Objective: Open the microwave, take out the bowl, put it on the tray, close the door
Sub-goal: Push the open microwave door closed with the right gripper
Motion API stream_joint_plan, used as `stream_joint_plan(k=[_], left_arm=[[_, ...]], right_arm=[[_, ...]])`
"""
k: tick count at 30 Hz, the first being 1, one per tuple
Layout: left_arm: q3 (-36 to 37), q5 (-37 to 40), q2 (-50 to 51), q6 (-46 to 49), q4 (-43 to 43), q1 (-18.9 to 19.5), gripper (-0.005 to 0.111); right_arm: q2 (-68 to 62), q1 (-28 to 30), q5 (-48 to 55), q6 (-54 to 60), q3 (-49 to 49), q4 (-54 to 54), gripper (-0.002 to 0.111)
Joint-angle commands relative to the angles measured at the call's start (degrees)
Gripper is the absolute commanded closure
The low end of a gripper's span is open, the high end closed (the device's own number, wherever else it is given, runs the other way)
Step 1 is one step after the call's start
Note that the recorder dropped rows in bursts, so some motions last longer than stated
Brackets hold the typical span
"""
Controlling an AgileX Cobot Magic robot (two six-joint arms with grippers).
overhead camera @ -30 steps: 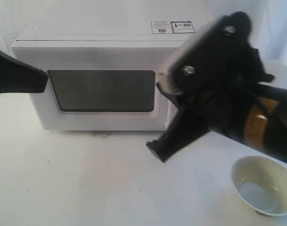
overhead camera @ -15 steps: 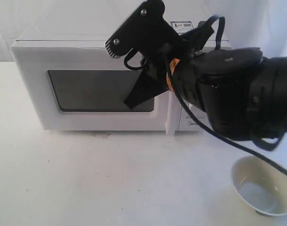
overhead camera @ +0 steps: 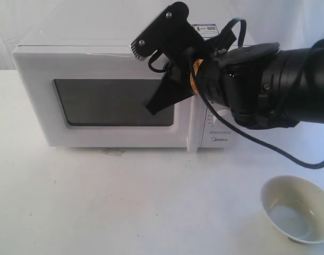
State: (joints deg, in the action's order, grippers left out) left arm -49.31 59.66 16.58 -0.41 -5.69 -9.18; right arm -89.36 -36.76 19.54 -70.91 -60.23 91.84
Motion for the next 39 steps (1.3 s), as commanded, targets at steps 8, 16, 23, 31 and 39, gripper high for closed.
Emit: stream_joint_plan(k=[8,16,23,31,39], left_arm=[[0.05,-0.17,-0.61,-1.04,1.41,-0.22,0.107],[0.05,-0.17,-0.61,-1.04,1.41,-0.22,0.107],[0.05,-0.17,-0.61,-1.04,1.41,-0.22,0.107],[0.05,-0.15,-0.61,-0.92,1.41,-0.22,0.107],[0.05,-0.15,-0.61,-0.92,1.41,-0.22,0.107]], right_arm=[[11.32,-1.28,-12.04,0.35,9.14,-7.46,0.108],[23.62,-1.51,-10.64,0.24,16.93,-7.46,0.108],[27.76,-1.51,-10.86,0.24,16.96,-7.46,0.108],[28.25,-1.51,-10.86,0.24,16.96,-7.46,0.108],[28.25,-1.51,-10.86,0.24,16.96,-7.46,0.108]])
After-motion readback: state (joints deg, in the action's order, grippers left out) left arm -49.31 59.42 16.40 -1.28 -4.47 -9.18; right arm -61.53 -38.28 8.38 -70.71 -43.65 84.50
